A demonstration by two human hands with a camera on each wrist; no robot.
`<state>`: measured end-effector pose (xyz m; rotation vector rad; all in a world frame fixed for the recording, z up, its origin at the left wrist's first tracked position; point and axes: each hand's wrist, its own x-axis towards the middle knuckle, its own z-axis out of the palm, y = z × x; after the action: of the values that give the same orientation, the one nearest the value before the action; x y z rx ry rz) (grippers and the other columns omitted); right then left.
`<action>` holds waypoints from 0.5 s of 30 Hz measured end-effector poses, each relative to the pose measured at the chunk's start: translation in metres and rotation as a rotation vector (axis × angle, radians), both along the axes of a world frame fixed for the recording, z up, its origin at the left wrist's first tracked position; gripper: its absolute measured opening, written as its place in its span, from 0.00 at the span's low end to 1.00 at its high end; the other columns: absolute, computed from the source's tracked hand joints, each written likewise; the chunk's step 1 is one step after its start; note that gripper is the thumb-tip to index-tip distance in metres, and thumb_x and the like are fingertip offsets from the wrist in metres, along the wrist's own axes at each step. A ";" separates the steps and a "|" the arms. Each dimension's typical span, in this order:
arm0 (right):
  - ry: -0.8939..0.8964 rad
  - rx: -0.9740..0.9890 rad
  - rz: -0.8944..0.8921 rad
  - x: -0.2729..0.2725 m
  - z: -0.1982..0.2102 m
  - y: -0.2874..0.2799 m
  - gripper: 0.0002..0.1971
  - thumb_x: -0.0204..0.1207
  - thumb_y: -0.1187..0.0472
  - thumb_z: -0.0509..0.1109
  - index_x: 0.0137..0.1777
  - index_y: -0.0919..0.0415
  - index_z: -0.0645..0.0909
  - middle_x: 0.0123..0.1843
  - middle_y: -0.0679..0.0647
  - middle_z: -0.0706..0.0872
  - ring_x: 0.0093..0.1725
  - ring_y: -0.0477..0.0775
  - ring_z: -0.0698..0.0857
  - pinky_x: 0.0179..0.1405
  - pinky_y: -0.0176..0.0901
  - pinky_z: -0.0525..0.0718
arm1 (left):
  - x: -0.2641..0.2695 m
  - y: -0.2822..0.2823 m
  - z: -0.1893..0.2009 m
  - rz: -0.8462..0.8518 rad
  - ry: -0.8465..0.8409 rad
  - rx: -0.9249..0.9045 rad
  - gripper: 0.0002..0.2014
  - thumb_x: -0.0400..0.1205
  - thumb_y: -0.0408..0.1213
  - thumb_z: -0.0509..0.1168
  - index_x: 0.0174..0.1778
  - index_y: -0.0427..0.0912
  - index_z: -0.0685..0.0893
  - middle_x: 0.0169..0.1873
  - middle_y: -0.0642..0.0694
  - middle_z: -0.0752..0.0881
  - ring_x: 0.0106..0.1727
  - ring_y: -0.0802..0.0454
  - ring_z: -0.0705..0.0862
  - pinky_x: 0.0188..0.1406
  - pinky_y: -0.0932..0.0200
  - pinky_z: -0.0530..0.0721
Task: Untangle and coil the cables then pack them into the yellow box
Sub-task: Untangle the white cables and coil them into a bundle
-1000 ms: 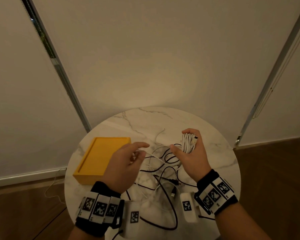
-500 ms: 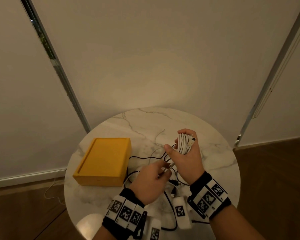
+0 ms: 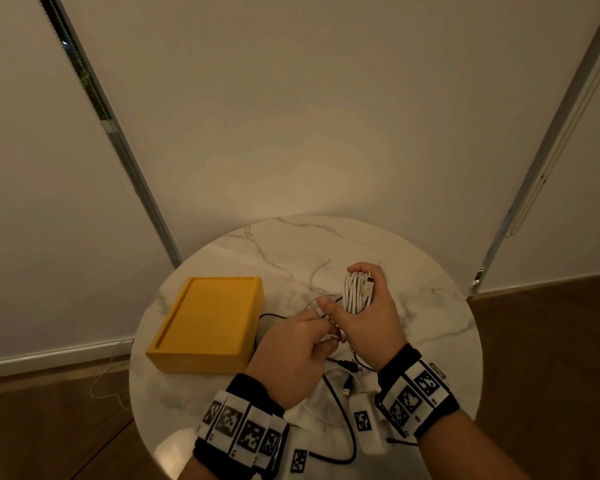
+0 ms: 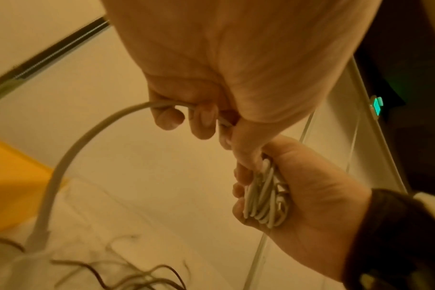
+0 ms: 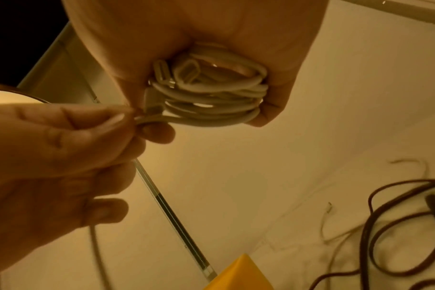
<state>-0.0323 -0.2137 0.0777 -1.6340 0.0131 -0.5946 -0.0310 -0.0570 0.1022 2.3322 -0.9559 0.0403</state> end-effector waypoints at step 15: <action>0.158 0.149 0.757 -0.011 0.009 0.009 0.41 0.56 0.73 0.87 0.67 0.66 0.70 0.59 0.62 0.83 0.62 0.63 0.84 0.58 0.60 0.84 | 0.006 0.027 0.031 -0.025 -0.211 -0.231 0.12 0.62 0.42 0.75 0.38 0.50 0.82 0.35 0.64 0.76 0.35 0.68 0.75 0.33 0.76 0.69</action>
<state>-0.0437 -0.2050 0.0870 -1.3977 -0.4181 0.1147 -0.0249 -0.0303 0.1329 2.1315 -1.0230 0.3738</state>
